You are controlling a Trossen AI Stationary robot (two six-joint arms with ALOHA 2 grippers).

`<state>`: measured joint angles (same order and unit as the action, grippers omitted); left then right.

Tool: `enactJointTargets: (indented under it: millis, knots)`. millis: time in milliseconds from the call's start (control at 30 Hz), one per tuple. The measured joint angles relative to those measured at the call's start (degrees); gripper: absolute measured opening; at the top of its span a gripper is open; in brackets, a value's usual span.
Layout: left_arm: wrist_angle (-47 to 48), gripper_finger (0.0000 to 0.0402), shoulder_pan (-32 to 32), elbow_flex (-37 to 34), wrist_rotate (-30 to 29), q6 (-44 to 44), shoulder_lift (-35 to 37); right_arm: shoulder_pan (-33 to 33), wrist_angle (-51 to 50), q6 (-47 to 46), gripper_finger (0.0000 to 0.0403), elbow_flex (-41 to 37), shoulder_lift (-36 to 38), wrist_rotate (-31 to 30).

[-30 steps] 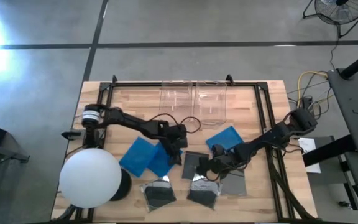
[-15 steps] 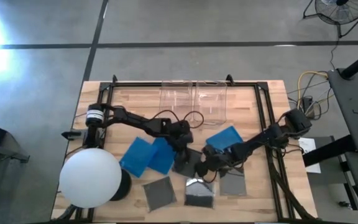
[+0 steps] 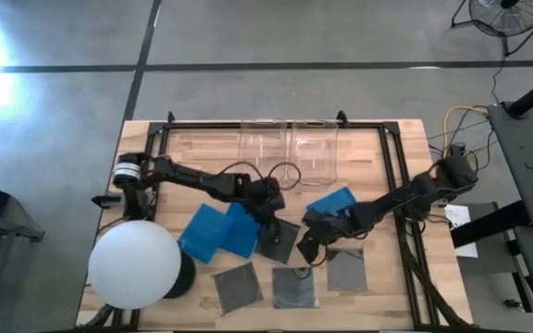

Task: Pick & place jewel cases by type
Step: Put the black CD case into the right transparent bin

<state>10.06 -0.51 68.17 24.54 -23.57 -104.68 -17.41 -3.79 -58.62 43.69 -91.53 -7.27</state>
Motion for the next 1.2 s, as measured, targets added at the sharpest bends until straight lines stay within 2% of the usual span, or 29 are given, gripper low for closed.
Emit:
enactJointTargets:
  millis: [133,200,467,600,700,1000,1200]
  knots:
    - [5.1,0.0114,3.75,-0.19,-0.59,0.54,0.94,2.7,-1.9,11.52,0.0226,0.06,2.94,-0.36]
    - [4.68,0.0114,5.8,-0.29,-0.5,0.2,0.87,5.11,-1.8,16.24,0.0226,0.06,2.7,1.25]
    - [3.88,0.0114,11.26,-1.12,-1.68,-9.19,0.48,13.92,0.39,26.38,0.0226,0.1,-1.31,7.88]
    - [1.06,0.0114,12.34,-1.82,-2.08,-15.59,-1.16,15.43,1.46,28.15,0.0226,0.09,-4.28,13.25]
    - [0.55,0.0114,12.73,-2.0,-2.1,-19.66,-2.72,15.32,1.88,28.38,0.0226,0.19,-6.23,13.75]
    - [0.31,0.0114,13.18,-2.0,-0.83,-20.36,-6.89,15.27,2.72,25.32,0.0226,1.58,-7.58,16.65]
    - [0.36,0.0114,12.43,-1.85,-2.86,-18.87,-8.09,14.82,1.79,22.38,0.0226,2.8,-7.87,25.88]
